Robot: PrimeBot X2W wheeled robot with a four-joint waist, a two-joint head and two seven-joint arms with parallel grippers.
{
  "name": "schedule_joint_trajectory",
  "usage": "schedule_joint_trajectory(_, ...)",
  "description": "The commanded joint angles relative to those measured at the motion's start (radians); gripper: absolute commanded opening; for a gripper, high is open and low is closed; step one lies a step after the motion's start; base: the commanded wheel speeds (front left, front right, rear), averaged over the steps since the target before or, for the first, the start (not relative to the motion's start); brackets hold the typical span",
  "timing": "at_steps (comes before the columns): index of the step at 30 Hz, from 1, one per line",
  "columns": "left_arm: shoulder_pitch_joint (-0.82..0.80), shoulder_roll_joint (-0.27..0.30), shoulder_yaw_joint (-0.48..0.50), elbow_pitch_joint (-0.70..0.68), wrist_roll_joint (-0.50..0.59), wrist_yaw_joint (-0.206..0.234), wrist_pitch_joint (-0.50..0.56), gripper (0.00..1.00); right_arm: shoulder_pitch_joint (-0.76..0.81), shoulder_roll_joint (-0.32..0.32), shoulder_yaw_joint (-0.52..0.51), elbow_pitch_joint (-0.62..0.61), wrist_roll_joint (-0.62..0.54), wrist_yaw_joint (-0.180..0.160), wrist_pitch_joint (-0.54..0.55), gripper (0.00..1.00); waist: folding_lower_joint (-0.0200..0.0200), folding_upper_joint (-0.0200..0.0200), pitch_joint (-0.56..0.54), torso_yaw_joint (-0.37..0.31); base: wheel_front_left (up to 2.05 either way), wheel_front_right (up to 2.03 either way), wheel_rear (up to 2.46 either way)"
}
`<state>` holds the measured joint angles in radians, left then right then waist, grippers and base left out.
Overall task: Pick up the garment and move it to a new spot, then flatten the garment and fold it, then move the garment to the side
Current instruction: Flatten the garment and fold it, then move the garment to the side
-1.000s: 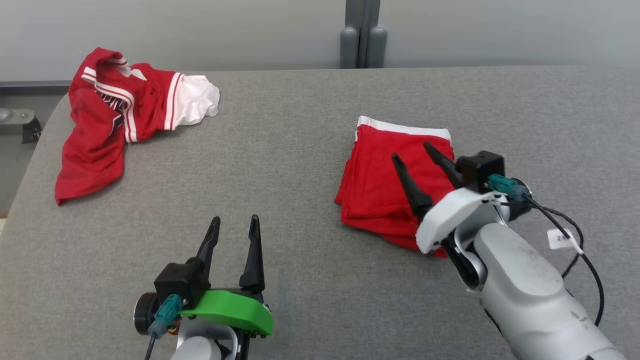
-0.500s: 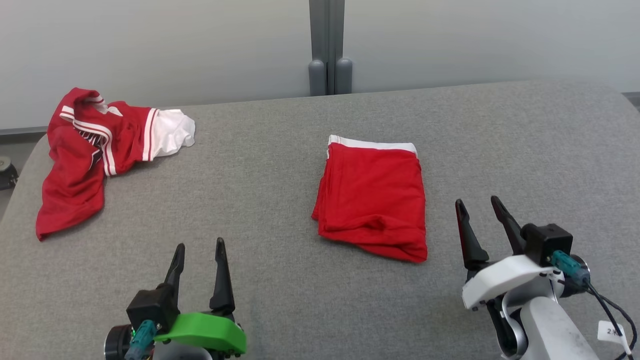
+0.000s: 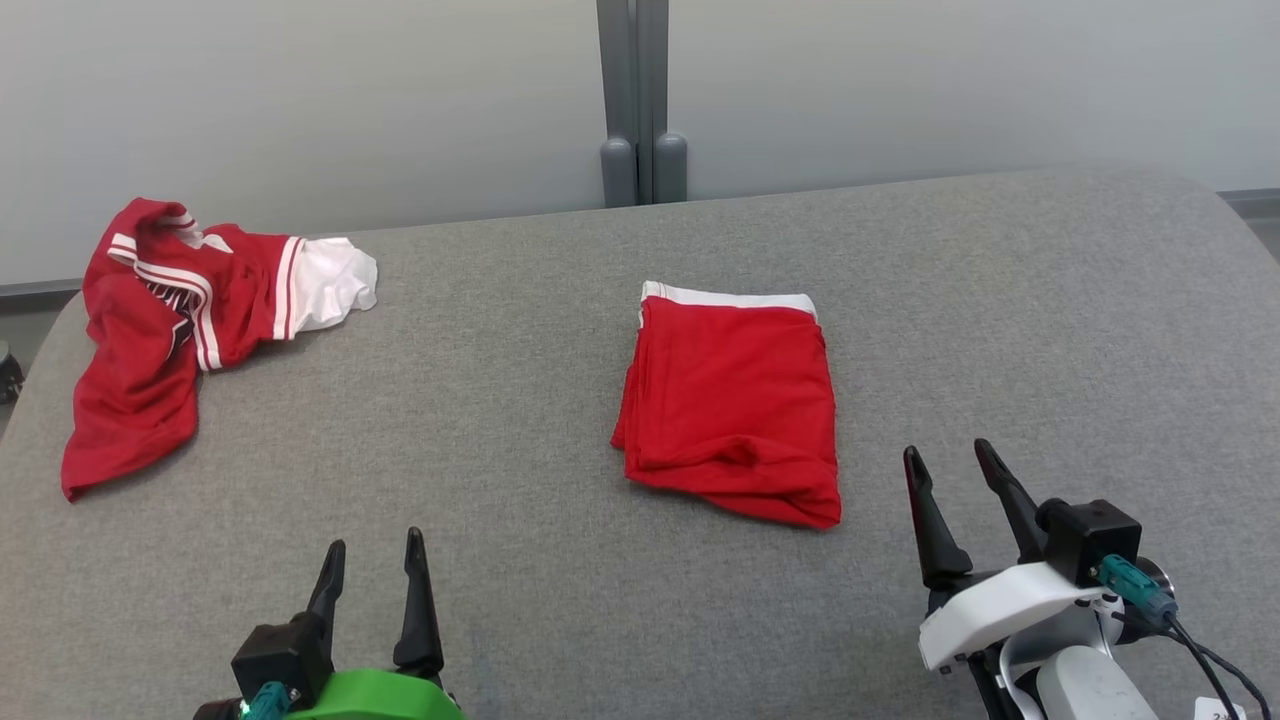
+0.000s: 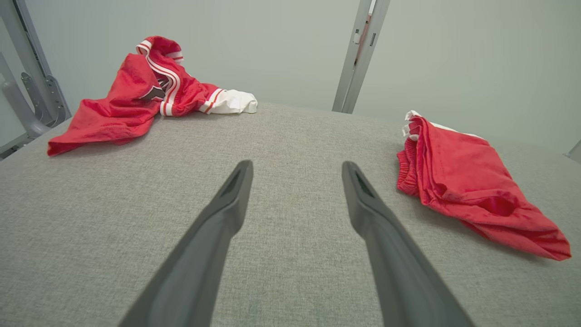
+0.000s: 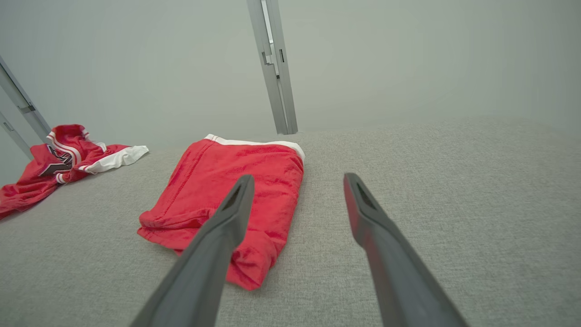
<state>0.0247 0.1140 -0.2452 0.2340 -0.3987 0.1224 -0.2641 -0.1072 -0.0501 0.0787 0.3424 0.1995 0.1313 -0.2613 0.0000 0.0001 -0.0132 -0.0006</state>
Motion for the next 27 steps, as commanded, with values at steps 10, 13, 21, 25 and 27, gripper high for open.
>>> schedule_joint_trajectory(10, -0.014, -0.011, 0.019, 0.021, 0.024, -0.012, 0.000, 1.00, 0.012, -0.001, 0.019, 0.000, 0.013, -0.001, 0.014, 1.00, 0.0000, -0.0001, -0.003, 0.004, 0.00, 0.00, 0.00)
schedule_joint_trajectory(13, -0.017, -0.013, 0.021, 0.024, 0.027, -0.014, 0.000, 1.00, 0.013, -0.001, 0.016, 0.002, 0.014, -0.001, 0.017, 1.00, 0.0000, -0.0001, -0.002, 0.005, 0.00, 0.00, 0.00)
schedule_joint_trajectory(21, -0.022, -0.019, 0.027, 0.028, 0.036, -0.017, 0.000, 1.00, 0.011, -0.001, -0.001, 0.003, 0.012, -0.001, 0.021, 1.00, 0.0000, -0.0001, 0.004, 0.012, 0.00, 0.00, 0.00)
schedule_joint_trajectory(25, -0.032, -0.025, 0.023, 0.025, 0.042, -0.018, 0.000, 1.00, -0.021, -0.001, -0.050, -0.003, -0.009, -0.001, 0.045, 1.00, 0.0000, -0.0001, 0.017, 0.027, 0.00, 0.00, 0.00)
schedule_joint_trajectory(27, -0.039, -0.028, 0.022, 0.020, 0.043, -0.020, 0.000, 1.00, -0.046, -0.001, -0.076, -0.010, -0.016, -0.001, 0.074, 1.00, 0.0000, -0.0001, 0.030, 0.038, 0.00, 0.00, 0.00)
